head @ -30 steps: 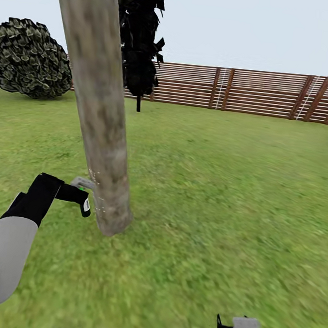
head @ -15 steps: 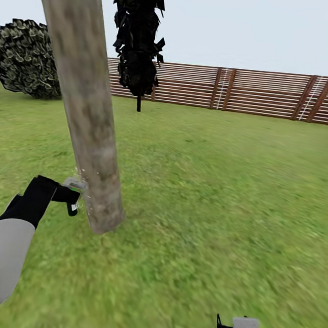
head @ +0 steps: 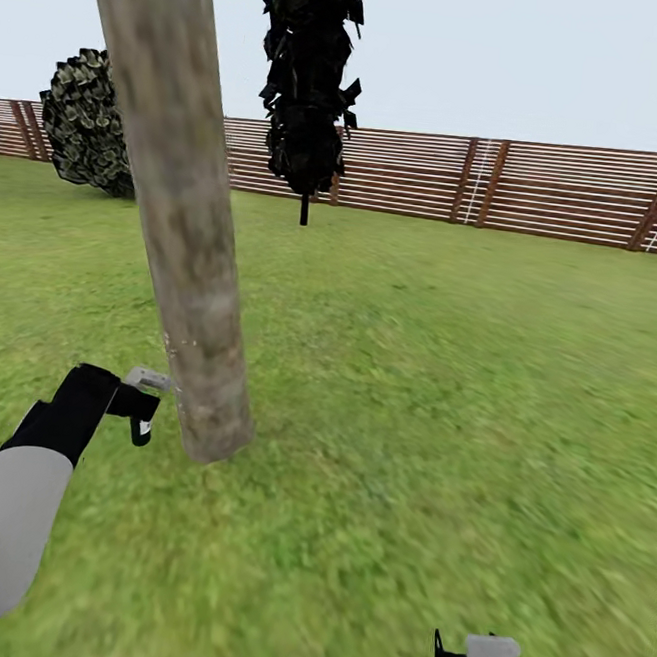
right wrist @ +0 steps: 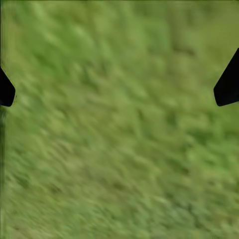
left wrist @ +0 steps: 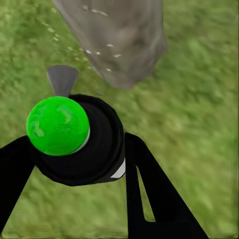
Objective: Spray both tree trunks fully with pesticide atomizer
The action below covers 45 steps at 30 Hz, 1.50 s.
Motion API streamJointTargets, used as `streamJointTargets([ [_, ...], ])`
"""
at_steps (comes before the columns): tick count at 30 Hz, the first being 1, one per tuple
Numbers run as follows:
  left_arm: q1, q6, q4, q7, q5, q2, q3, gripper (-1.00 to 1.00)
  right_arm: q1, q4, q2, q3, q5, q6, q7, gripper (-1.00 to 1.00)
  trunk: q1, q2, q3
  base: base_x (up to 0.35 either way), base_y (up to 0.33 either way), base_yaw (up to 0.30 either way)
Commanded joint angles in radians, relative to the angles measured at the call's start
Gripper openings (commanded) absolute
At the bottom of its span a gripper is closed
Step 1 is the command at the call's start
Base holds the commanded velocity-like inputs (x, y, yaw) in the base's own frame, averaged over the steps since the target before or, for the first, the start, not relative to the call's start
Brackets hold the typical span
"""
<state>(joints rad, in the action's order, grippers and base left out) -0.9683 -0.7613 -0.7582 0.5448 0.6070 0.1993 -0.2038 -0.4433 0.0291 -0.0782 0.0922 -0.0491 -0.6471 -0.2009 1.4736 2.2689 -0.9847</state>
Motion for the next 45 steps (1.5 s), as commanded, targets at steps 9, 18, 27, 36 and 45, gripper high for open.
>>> streamJointTargets([
  [9, 0.005, 0.0, 0.043, -0.061, -0.012, -0.011, -0.003, -1.0, 0.0, 0.0, 0.002, 0.001, 0.0, 0.0, 0.0, 1.0, 0.0, 0.0, 0.0, 0.085, -0.272, 0.147],
  [18, 0.047, 0.011, 0.044, -0.063, -0.02, -0.013, -0.082, -1.0, 0.0, 0.0, 0.003, 0.001, 0.0, 0.0, 0.0, 1.0, 0.0, 0.0, 0.0, 0.001, -0.272, 0.241],
  [27, 0.049, 0.01, 0.036, -0.082, -0.022, -0.072, -0.085, -1.0, 0.0, 0.0, -0.001, 0.001, 0.0, 0.0, 0.0, 1.0, 0.0, 0.0, 0.0, 0.071, -0.267, 0.008],
  [36, 0.066, 0.011, 0.042, -0.088, -0.019, -0.004, -0.091, -1.0, 0.0, 0.0, -0.002, 0.0, 0.0, 0.001, 0.0, 1.0, 0.0, 0.0, 0.0, 0.105, -0.097, 0.0],
  [45, 0.115, 0.025, 0.081, -0.091, -0.029, -0.035, -0.087, -1.0, 0.0, 0.0, 0.0, 0.001, 0.0, 0.001, 0.0, 1.0, 0.0, 0.0, 0.0, 0.0, 0.0, 0.035],
])
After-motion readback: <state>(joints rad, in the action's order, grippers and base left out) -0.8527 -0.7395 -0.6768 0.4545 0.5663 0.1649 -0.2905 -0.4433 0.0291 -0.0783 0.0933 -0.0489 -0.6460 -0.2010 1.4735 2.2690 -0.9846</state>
